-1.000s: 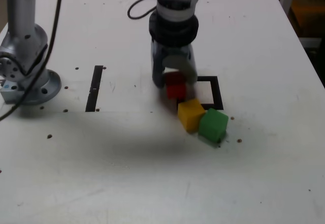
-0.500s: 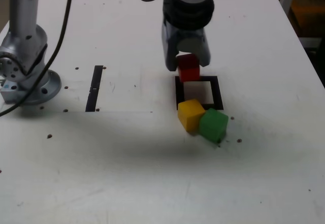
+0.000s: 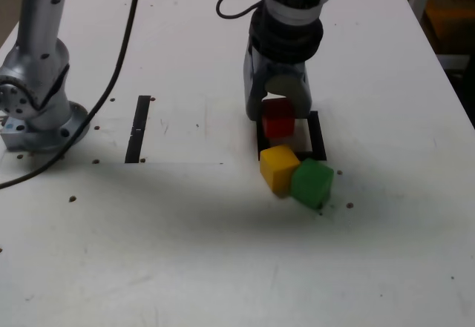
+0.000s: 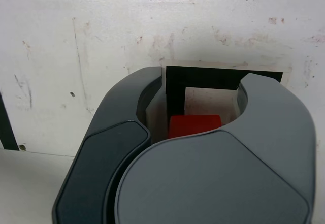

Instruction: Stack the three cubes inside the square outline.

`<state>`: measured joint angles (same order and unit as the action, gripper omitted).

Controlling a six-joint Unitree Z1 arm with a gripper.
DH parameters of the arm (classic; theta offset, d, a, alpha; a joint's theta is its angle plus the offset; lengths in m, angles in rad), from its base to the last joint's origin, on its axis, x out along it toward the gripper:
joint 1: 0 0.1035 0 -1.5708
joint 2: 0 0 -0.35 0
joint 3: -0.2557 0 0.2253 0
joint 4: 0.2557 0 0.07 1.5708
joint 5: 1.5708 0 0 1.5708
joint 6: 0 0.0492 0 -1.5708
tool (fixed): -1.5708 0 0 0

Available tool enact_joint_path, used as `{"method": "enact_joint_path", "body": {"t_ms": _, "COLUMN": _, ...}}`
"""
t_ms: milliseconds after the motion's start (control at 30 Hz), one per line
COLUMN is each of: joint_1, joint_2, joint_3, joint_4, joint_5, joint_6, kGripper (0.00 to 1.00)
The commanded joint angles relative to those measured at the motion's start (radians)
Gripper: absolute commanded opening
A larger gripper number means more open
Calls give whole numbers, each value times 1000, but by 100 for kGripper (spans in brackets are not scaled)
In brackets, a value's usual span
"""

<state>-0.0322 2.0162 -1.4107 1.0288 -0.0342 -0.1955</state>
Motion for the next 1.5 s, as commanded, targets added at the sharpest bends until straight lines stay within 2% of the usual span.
{"method": "enact_joint_path", "body": {"t_ms": 0, "joint_1": -1, "joint_2": 7, "joint_3": -11, "joint_4": -4, "joint_5": -1, "joint_6": 2, "kGripper": 26}}
{"method": "enact_joint_path", "body": {"t_ms": 467, "joint_1": -3, "joint_2": 43, "joint_3": -32, "joint_4": -12, "joint_5": -7, "joint_6": 9, "kGripper": 29}}
{"method": "enact_joint_path", "body": {"t_ms": 667, "joint_1": -3, "joint_2": 45, "joint_3": -26, "joint_4": 3, "joint_5": -24, "joint_6": 22, "kGripper": 44}}
{"method": "enact_joint_path", "body": {"t_ms": 767, "joint_1": -3, "joint_2": 45, "joint_3": -25, "joint_4": 15, "joint_5": -35, "joint_6": 31, "kGripper": 57}}
{"method": "enact_joint_path", "body": {"t_ms": 867, "joint_1": -3, "joint_2": 44, "joint_3": -21, "joint_4": 15, "joint_5": -36, "joint_6": 32, "kGripper": 62}}
{"method": "enact_joint_path", "body": {"t_ms": 1167, "joint_1": -3, "joint_2": 43, "joint_3": -25, "joint_4": -2, "joint_5": -16, "joint_6": 39, "kGripper": 66}}
{"method": "enact_joint_path", "body": {"t_ms": 1467, "joint_1": -2, "joint_2": 16, "joint_3": -24, "joint_4": 1, "joint_5": 32, "joint_6": 43, "kGripper": 73}}
